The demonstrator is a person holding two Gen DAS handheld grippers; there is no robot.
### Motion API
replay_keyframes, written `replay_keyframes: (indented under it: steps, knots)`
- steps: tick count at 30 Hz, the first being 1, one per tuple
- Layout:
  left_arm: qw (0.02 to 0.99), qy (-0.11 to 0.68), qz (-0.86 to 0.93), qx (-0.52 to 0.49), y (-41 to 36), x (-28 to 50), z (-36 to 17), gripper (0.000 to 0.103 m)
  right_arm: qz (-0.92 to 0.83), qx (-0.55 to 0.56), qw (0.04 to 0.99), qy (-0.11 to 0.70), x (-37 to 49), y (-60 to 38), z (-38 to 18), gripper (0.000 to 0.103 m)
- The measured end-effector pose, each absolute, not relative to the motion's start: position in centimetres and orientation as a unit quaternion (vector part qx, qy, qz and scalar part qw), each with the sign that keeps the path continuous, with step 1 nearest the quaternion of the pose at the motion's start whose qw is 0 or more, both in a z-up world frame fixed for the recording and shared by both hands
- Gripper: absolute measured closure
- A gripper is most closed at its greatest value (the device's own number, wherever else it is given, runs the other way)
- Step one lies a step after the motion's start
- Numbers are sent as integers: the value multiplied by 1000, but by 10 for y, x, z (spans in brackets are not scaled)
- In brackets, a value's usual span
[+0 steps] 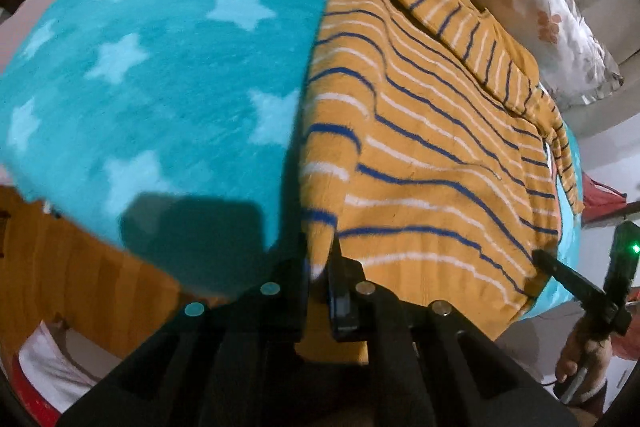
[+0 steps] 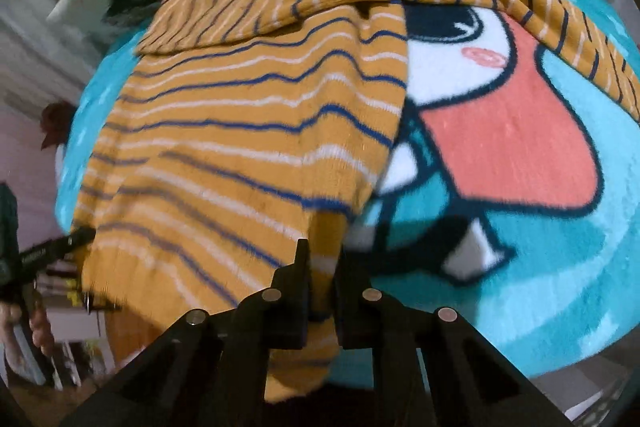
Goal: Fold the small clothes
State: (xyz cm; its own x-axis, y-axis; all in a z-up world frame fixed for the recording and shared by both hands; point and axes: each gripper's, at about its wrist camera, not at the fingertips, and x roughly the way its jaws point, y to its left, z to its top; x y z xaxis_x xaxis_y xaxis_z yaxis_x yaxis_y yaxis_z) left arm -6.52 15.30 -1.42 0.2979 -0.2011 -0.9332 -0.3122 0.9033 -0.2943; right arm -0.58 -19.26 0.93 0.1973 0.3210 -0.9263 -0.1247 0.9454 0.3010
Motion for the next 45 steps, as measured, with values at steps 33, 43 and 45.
replay_keyframes:
  steps: [33,43,45]
  knots:
    - [802,539,115,-230,134,-68,35,54,-126,488,756,418,55,-528,-32,73]
    - [798,544,116,-232,113,-58,38,54,-113,530,747,385,73,-558,-34,97]
    - [799,543,112,-231,109,-55,39,54,-114,519,762,370,73,-566,-16,97]
